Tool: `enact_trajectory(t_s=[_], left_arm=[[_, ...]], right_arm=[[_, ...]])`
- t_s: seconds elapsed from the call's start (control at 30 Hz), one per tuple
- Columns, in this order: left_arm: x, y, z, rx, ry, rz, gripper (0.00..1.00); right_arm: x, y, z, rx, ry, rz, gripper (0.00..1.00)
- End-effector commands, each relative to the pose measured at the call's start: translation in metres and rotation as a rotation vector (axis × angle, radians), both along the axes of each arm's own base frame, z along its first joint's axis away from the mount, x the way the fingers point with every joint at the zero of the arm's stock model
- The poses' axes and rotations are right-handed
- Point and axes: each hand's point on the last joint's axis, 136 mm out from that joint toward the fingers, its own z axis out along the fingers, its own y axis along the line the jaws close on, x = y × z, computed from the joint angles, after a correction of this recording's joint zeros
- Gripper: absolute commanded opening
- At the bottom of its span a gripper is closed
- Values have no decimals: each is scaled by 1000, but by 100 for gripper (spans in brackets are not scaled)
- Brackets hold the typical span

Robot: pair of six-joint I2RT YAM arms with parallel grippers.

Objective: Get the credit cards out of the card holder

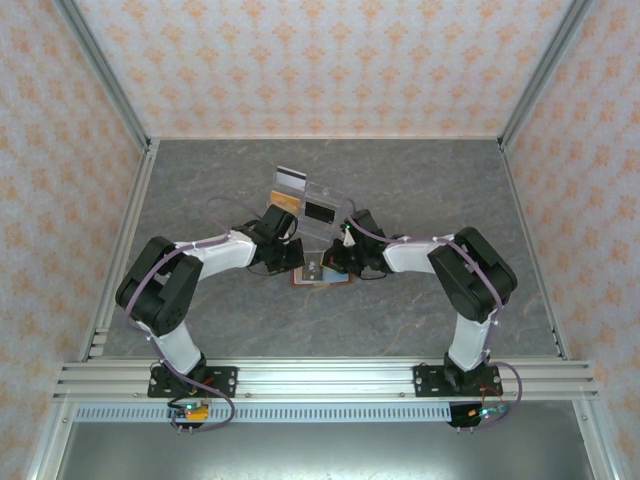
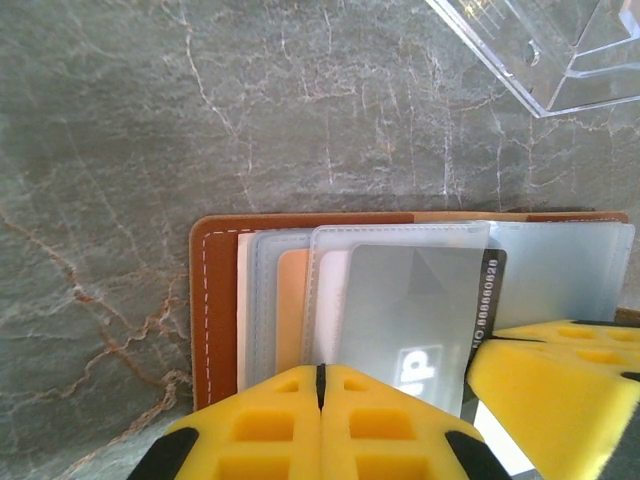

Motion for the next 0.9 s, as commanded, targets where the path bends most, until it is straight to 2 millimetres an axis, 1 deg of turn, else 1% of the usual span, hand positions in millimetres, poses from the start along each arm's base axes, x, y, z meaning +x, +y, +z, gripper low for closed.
enact_trajectory(t_s=[0.0, 0.17, 0.27, 0.37, 0.43, 0.53, 0.63, 0.73, 0.87], left_arm=[[-13, 18, -17, 90, 40, 9, 3], [-14, 18, -18, 89, 43, 8, 3], [-13, 16, -17, 79, 41, 4, 3], [-10, 13, -10, 62, 29, -1, 3], [-6, 9, 1, 46, 5, -14, 5], [-1, 1, 26, 31, -52, -59, 10], [2, -8, 42, 11, -91, -90, 12], [1, -17, 40, -10, -89, -113, 13], [1, -19, 24, 12, -53, -108, 12]], right_arm=[[3, -19, -1, -66, -37, -32, 0], [2, -25, 2, -87, -55, -32, 0], [2, -22, 2, -70, -50, -21, 0], [0, -16, -1, -47, -21, -8, 6], [0, -15, -3, -45, -9, -11, 8], [0, -17, -8, -60, 0, -18, 10], [0, -17, -10, -63, 5, -18, 10], [0, -16, -11, -62, 9, -18, 10], [0, -16, -10, -58, 5, -15, 12]])
